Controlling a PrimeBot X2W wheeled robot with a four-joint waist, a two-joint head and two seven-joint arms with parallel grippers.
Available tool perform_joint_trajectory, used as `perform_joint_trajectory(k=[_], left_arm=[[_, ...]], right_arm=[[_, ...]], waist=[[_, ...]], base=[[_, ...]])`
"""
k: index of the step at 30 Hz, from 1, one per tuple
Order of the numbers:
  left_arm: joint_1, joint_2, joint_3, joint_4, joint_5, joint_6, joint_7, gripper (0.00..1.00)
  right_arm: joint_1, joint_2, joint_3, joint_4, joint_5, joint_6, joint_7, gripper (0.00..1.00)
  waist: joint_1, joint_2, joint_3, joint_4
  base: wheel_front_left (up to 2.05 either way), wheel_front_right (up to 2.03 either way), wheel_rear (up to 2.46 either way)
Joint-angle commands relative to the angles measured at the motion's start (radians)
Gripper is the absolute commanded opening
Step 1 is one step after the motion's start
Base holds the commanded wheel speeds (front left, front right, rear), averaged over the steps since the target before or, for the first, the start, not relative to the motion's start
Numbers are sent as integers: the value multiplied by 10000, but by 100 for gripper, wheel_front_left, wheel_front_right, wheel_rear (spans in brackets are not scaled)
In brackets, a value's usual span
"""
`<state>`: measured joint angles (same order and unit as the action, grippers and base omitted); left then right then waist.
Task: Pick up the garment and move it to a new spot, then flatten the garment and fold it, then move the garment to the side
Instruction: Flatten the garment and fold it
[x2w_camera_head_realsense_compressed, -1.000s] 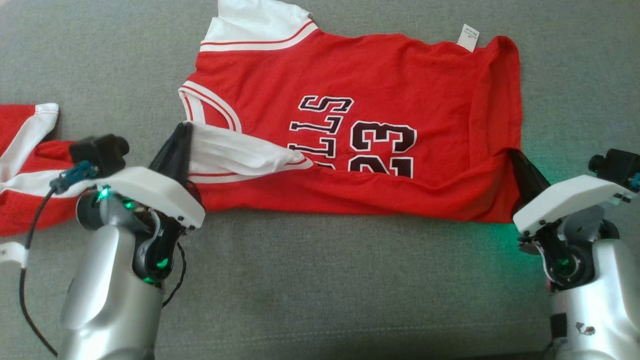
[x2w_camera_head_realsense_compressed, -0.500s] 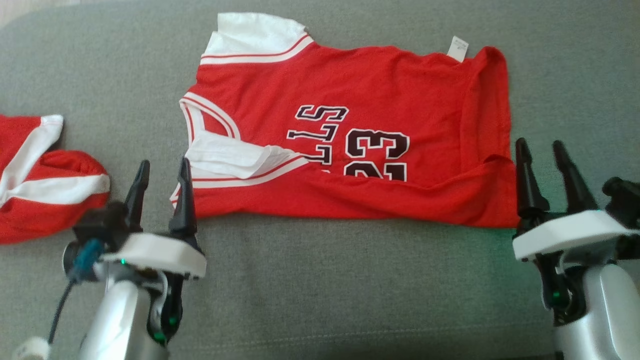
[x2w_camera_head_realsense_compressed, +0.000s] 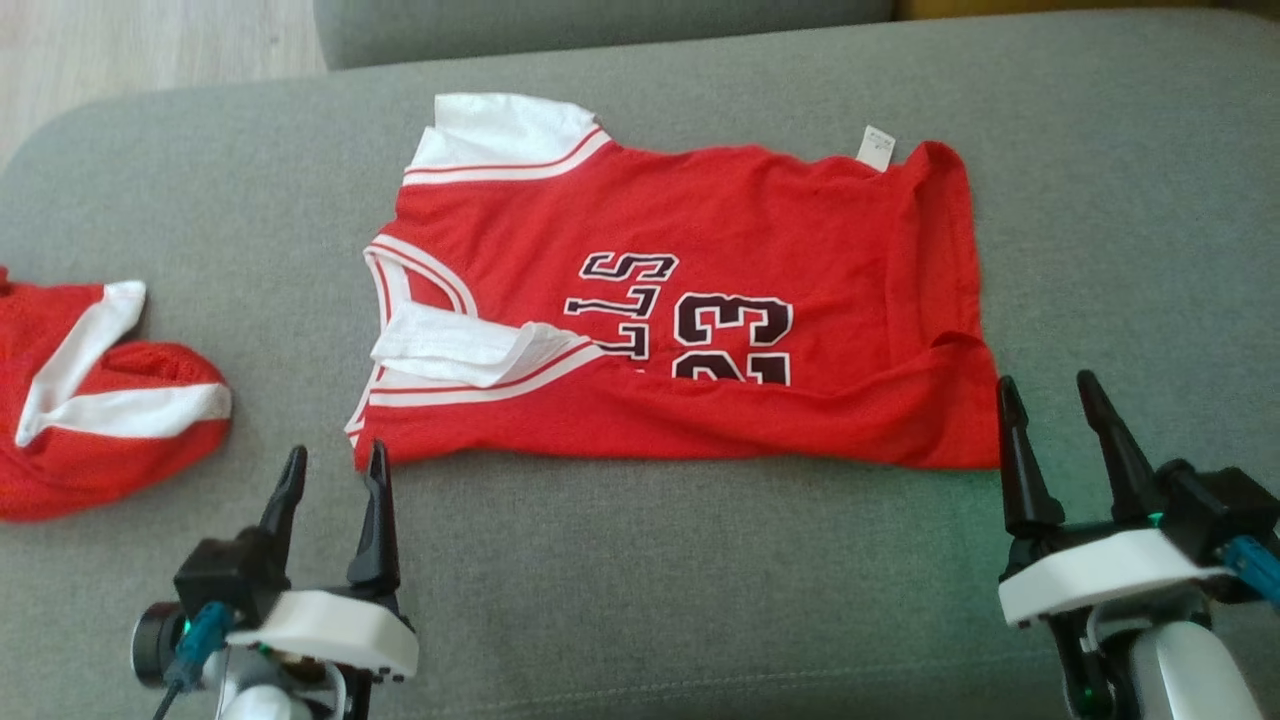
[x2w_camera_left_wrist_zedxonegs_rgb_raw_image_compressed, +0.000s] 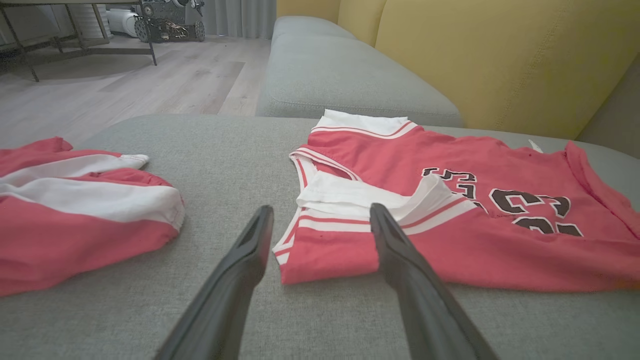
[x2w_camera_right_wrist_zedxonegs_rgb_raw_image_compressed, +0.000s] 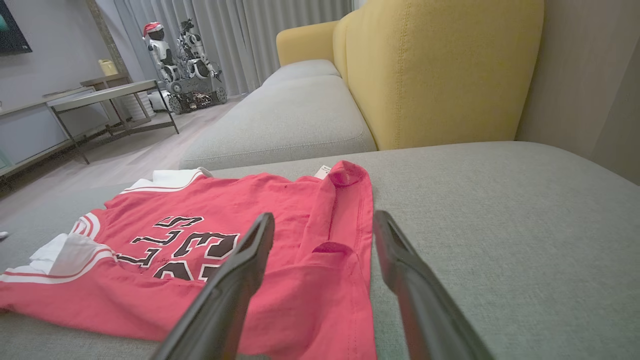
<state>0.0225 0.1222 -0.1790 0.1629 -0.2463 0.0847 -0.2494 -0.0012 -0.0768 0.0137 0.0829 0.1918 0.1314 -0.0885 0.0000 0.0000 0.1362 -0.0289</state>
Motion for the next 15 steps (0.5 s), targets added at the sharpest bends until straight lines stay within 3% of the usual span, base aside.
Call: perform_joint_trajectory(k=[1, 15], left_arm=[[-185, 100, 339, -284, 65, -15, -122, 100], [-349, 127, 176, -9, 27, -160, -93, 100]], right_arm=[[-91, -62, 216, -286, -78, -7, -88, 100], [1, 95, 34, -179, -64, -7, 151, 100]], waist=[[0, 0, -129, -31], [0, 0, -172, -42]], base=[[0, 0, 0], [0, 0, 0]])
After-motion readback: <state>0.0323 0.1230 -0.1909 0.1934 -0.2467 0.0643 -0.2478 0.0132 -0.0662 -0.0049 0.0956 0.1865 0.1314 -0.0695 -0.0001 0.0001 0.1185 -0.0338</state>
